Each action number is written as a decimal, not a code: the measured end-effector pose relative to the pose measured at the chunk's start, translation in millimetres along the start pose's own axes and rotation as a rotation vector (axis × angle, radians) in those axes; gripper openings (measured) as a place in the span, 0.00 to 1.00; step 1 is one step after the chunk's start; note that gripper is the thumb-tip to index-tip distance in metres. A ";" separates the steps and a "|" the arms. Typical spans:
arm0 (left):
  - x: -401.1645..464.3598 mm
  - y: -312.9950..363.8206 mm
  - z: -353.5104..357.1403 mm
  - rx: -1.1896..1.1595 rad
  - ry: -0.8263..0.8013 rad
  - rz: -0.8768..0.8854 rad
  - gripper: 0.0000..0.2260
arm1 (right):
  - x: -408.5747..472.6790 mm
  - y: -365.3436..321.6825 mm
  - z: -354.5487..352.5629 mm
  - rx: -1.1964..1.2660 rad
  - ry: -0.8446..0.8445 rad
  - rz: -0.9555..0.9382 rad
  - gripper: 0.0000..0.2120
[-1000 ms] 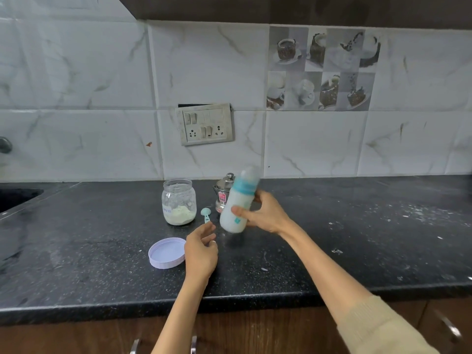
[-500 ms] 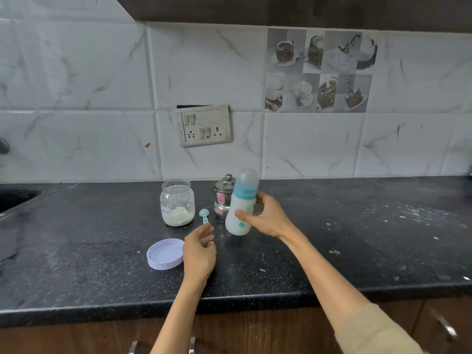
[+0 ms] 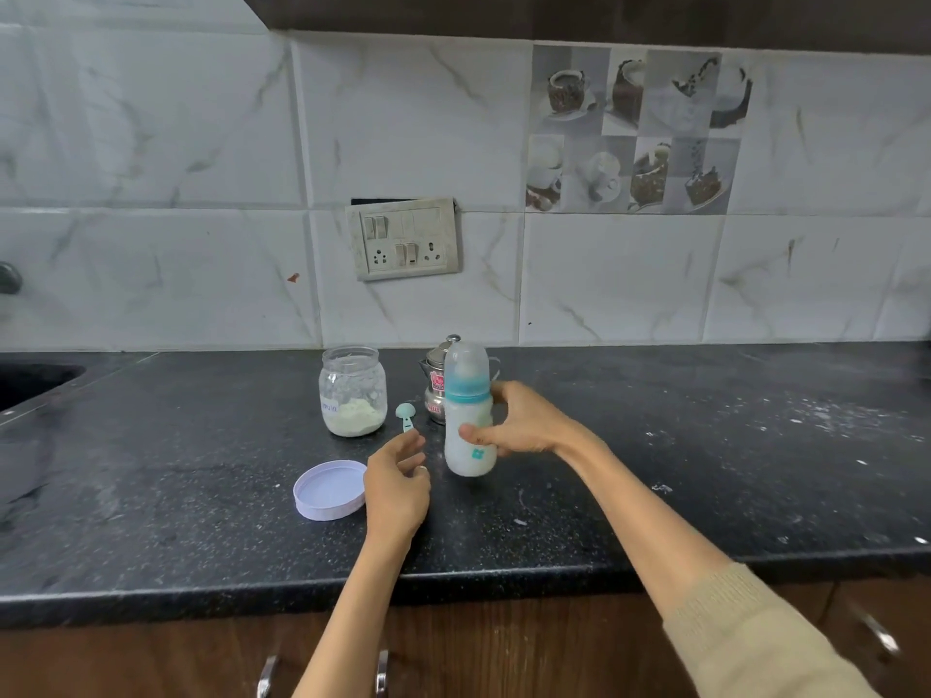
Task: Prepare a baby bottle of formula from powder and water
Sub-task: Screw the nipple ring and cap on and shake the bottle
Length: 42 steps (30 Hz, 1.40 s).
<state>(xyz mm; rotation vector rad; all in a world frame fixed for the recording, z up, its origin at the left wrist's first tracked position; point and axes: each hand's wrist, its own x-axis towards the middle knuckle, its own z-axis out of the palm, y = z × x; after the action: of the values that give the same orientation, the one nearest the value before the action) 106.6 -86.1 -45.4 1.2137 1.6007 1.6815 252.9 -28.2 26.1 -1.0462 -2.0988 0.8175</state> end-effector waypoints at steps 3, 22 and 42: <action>1.3 -2.0 -0.3 -0.007 -0.006 0.001 0.23 | 1.7 -1.9 -1.5 0.075 0.115 -0.015 0.21; 2.6 -4.7 0.2 0.001 0.005 0.000 0.23 | -2.7 12.5 5.9 0.095 0.121 -0.005 0.24; 2.4 -2.9 -0.1 0.010 -0.009 -0.005 0.23 | 6.7 4.7 4.4 0.007 0.094 -0.037 0.26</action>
<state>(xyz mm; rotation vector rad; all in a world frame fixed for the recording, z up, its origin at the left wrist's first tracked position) 104.8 -83.6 -47.6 1.2195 1.6068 1.6649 248.3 -21.3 21.7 -1.0192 -2.0297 0.7425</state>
